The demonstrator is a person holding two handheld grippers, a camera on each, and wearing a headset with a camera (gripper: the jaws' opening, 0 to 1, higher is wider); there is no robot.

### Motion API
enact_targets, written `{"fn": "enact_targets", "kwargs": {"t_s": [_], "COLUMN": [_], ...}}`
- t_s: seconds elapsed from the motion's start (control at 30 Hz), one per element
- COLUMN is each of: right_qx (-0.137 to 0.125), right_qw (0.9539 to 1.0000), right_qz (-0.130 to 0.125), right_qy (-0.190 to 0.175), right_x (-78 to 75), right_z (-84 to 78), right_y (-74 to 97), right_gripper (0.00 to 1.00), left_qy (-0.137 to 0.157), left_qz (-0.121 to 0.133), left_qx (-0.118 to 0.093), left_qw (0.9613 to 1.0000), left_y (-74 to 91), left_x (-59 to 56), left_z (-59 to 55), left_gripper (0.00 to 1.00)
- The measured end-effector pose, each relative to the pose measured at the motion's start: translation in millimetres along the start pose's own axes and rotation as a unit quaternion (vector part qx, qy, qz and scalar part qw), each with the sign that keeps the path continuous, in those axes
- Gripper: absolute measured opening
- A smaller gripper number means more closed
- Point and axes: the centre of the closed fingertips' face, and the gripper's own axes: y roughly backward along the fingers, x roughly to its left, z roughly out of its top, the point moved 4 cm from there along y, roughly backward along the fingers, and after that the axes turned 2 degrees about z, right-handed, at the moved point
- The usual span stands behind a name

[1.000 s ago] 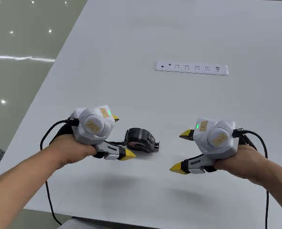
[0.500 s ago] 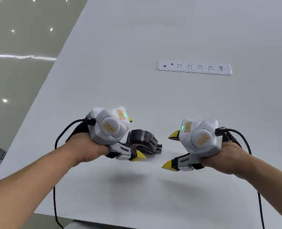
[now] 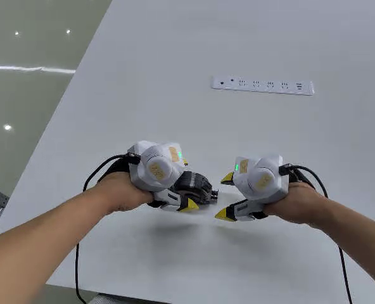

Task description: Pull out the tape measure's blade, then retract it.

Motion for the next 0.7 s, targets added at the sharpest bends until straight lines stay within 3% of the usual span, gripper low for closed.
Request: {"fn": "enact_targets", "kwargs": {"t_s": [0.7], "right_qx": [0.003], "right_qw": [0.9997], "right_qz": [0.019], "right_qy": [0.011], "right_x": [-7.8], "right_z": [-4.5], "right_y": [-22.3], "right_gripper": [0.31], "left_qy": [-0.029], "left_qz": [-0.014], "left_qx": [0.01], "left_qw": [0.9994], "left_y": [-5.6], "left_x": [2.1], "left_z": [-2.1], "left_gripper": [0.41]}}
